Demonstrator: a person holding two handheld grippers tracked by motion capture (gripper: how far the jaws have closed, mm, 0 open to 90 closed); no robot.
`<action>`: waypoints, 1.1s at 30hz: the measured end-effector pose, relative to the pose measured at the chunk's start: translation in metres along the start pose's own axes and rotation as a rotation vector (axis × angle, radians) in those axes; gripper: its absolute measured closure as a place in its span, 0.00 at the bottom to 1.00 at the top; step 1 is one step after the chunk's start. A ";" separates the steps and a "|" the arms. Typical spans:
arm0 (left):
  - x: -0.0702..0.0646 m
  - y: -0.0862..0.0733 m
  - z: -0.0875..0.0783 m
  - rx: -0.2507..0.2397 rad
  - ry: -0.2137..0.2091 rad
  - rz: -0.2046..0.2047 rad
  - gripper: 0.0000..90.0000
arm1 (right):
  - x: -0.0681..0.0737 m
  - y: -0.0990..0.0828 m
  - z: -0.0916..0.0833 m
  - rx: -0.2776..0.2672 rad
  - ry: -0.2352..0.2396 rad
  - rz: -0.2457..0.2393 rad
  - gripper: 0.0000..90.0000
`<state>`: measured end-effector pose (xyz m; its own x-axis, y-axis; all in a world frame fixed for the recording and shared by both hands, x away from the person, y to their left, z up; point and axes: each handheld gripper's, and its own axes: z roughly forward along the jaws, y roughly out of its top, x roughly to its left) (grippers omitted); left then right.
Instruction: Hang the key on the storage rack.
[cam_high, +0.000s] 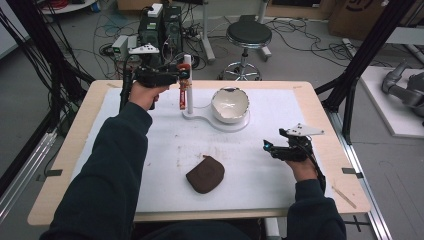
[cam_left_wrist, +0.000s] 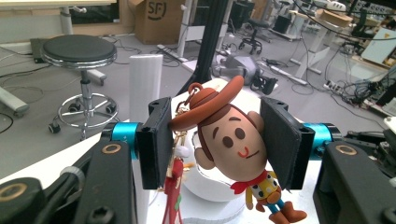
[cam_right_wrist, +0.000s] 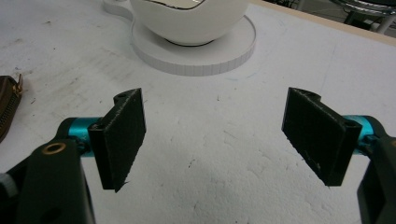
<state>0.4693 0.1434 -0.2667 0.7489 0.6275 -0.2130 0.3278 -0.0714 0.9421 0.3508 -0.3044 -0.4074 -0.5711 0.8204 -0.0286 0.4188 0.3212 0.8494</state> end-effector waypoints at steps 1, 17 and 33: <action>0.001 -0.001 0.000 -0.002 0.003 -0.004 0.51 | 0.000 0.000 0.000 0.000 0.000 0.000 0.24; 0.029 -0.035 -0.009 0.015 0.118 -0.081 0.51 | 0.000 -0.001 0.000 0.006 0.001 -0.006 0.24; 0.023 -0.090 -0.016 0.047 0.128 -0.018 0.42 | 0.001 -0.001 0.001 0.012 -0.001 -0.010 0.24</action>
<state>0.4475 0.1766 -0.3525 0.6639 0.7227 -0.1924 0.3693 -0.0932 0.9246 0.3504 -0.3030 -0.4084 -0.5741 0.8179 -0.0374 0.4215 0.3345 0.8429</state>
